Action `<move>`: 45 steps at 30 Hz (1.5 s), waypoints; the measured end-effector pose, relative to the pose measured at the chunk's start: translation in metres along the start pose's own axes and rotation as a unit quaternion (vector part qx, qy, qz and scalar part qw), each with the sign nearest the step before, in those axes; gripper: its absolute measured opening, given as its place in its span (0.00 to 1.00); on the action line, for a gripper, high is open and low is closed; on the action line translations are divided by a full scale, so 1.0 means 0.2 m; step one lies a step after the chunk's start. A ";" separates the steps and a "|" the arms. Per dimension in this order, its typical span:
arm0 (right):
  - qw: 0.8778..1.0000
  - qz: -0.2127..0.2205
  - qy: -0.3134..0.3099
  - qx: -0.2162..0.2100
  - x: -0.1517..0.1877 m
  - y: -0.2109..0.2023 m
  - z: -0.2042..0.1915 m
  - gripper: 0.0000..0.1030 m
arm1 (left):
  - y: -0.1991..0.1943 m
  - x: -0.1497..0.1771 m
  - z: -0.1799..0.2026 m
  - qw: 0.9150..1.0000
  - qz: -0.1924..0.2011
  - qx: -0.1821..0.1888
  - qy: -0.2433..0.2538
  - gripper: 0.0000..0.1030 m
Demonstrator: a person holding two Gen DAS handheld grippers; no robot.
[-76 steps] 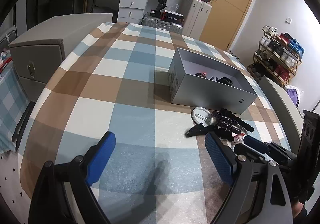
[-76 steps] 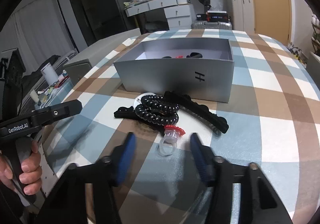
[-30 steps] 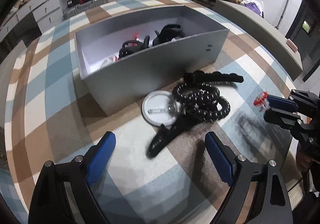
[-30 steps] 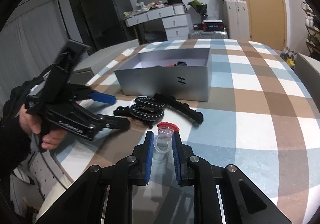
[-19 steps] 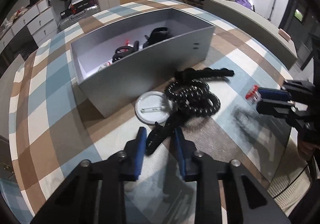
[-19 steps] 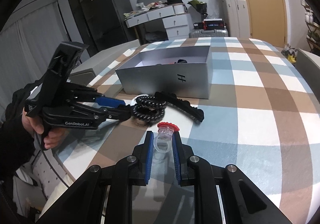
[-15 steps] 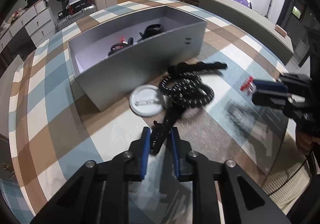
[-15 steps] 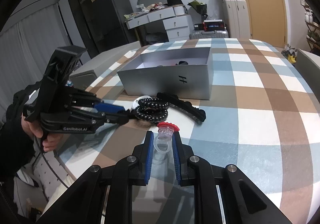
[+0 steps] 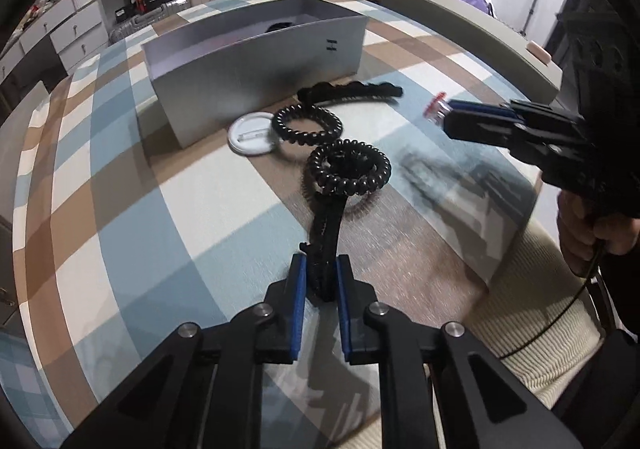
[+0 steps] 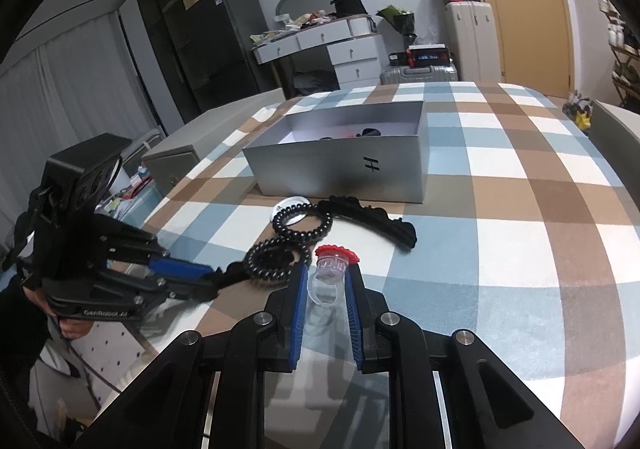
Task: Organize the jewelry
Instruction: 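Close the left gripper on the black coiled spiral hair ties, then lift the coiled hair ties with the left gripper while the right holds the vial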
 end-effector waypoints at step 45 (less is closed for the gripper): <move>0.998 -0.055 -0.023 0.031 0.04 0.18 -0.05 0.17 | -0.04 -0.05 0.01 0.999 -0.007 -0.017 0.028 0.09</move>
Point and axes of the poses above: each gripper's, at about its wrist camera, not at the fingertips, and y roughly the way its jaws point, z to its right, x to its underside, the point moved 6 cm from there along y, roughly the way its jaws point
